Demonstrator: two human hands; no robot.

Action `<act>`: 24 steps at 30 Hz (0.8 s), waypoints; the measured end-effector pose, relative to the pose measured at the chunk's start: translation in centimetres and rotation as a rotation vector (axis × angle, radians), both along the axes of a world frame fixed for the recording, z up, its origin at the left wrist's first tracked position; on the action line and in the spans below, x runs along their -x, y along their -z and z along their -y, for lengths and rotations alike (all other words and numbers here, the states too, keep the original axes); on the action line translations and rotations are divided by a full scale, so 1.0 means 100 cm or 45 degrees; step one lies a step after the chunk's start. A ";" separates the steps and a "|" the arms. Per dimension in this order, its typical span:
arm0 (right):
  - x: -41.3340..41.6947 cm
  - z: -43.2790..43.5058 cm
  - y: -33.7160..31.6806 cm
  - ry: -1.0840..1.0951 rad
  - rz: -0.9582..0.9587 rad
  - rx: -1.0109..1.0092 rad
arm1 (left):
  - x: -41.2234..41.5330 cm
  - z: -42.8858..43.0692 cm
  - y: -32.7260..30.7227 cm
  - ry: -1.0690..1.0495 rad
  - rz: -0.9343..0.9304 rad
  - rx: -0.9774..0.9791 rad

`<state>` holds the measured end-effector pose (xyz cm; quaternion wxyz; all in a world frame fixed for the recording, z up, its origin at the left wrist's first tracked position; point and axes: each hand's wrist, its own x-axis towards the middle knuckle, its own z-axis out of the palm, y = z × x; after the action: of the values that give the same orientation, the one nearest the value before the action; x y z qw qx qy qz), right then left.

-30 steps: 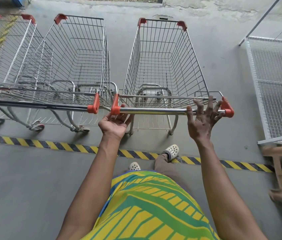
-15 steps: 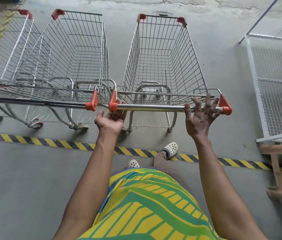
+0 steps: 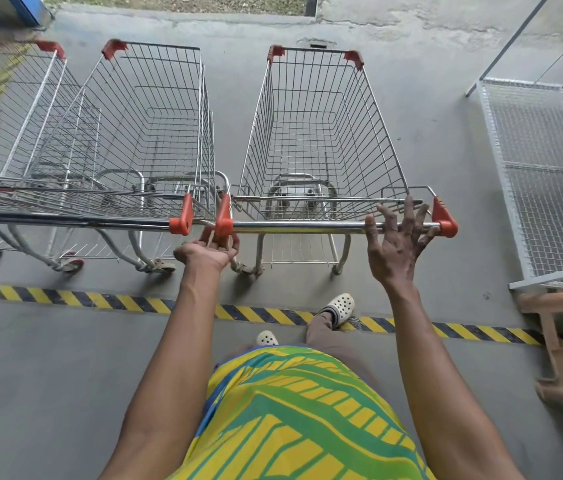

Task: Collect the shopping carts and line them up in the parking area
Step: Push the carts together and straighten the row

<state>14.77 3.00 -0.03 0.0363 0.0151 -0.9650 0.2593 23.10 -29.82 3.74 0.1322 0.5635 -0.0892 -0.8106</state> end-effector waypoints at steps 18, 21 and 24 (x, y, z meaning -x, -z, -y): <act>-0.002 0.000 0.001 -0.008 -0.003 0.021 | 0.031 0.010 -0.023 -0.245 -0.059 -0.165; -0.003 0.000 0.000 -0.015 -0.010 0.021 | 0.031 0.011 -0.023 -0.239 -0.071 -0.161; -0.003 -0.002 -0.001 -0.018 -0.007 0.024 | 0.026 0.005 -0.024 -0.211 -0.091 -0.096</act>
<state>15.08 3.16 0.03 0.0373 0.0225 -0.9623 0.2685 20.55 -30.33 6.13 0.1805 0.5443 -0.0071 -0.8192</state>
